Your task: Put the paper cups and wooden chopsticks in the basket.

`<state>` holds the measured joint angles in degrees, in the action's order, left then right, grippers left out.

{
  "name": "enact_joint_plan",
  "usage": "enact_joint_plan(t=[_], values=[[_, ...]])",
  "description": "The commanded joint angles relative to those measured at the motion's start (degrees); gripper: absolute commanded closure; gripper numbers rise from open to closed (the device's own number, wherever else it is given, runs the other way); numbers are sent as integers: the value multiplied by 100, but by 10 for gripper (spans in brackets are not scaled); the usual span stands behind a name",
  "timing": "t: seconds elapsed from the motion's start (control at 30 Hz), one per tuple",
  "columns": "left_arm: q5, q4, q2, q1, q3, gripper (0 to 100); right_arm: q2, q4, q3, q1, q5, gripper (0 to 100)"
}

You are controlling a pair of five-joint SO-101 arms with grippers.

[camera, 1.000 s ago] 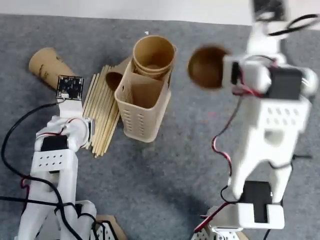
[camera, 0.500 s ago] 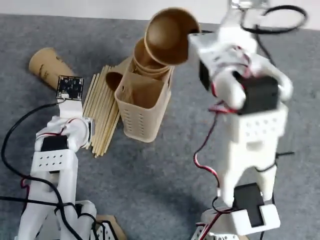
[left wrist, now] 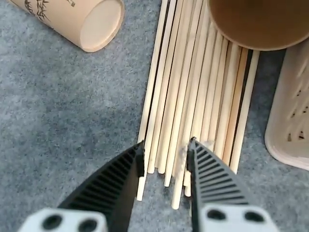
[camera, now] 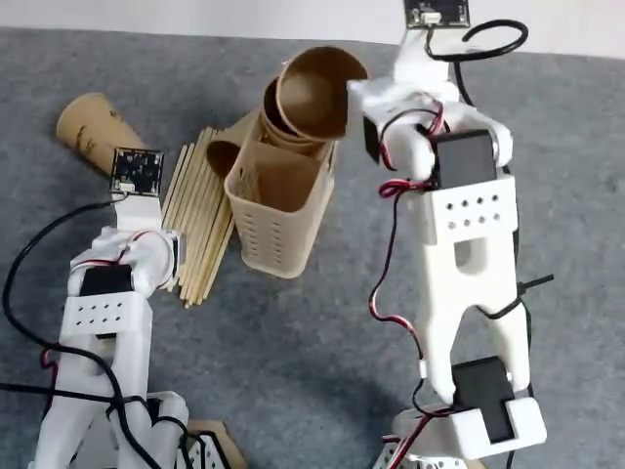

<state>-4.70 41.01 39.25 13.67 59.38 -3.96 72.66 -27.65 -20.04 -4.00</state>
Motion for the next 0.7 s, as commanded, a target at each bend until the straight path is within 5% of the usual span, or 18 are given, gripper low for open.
enact_joint_plan(t=[0.0, 0.1, 0.3, 0.47, 0.67], values=[[-44, -70, 154, -92, -31, 825, -119, -374, -22, -127, -53, 803], [-44, -79, 154, -84, -40, 825, -110, -611, -13, -321, -35, 698], [-62, -35, 145, 593, -822, 825, -119, -242, -13, -462, 431, 689], [-193, 721, -655, 1411, -2738, 822, -145, 1420, -31, -453, 941, 689], [-316, 1503, -3495, 1648, -5895, 822, -163, 2448, 233, -444, 967, 689]])
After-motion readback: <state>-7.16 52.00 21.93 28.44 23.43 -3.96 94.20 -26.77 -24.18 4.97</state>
